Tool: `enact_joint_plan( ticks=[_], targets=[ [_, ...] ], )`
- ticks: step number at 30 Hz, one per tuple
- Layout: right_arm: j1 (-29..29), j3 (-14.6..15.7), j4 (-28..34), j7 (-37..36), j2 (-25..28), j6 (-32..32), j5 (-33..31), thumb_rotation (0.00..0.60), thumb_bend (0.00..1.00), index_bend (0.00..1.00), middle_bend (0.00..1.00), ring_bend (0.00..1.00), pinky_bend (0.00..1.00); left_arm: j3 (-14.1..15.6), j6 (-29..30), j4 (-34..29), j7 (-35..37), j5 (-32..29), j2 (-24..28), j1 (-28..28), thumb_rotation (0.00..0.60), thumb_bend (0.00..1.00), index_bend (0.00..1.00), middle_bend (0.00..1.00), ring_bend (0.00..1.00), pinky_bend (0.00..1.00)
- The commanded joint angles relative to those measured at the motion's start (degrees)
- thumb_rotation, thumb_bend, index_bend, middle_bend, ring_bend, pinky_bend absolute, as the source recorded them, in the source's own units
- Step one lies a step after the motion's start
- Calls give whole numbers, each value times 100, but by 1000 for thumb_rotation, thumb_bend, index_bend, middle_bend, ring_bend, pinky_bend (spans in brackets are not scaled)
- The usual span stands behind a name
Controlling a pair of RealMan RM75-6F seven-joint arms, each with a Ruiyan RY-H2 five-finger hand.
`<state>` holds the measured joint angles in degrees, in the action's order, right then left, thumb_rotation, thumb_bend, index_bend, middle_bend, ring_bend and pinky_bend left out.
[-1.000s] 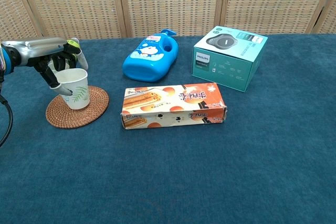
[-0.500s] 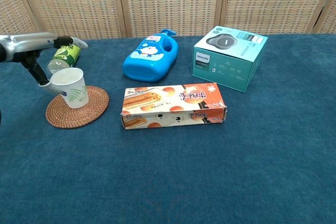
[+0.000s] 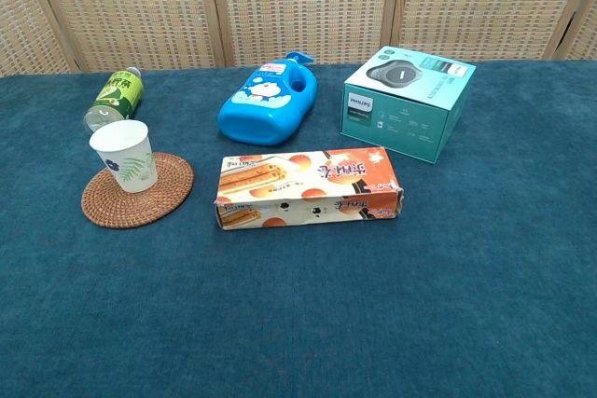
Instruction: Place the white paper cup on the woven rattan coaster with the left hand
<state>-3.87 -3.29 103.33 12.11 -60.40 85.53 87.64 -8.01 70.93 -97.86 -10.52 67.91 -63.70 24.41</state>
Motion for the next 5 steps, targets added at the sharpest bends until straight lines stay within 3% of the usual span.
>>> enact_joint_plan(
  ticks=[1,5],
  targets=[
    [-6,2,-13,20,-21,-6,5,600,0,63,0,0,0,423,887,-330,-351,67,-70,-718,600,0,0,0,0,0],
    [-3,-10,-48,16,-40,16,-5,600,0,63,0,0,0,681,1314,-235,-130,374,-206,-1117,600,0,0,0,0,0]
  ],
)
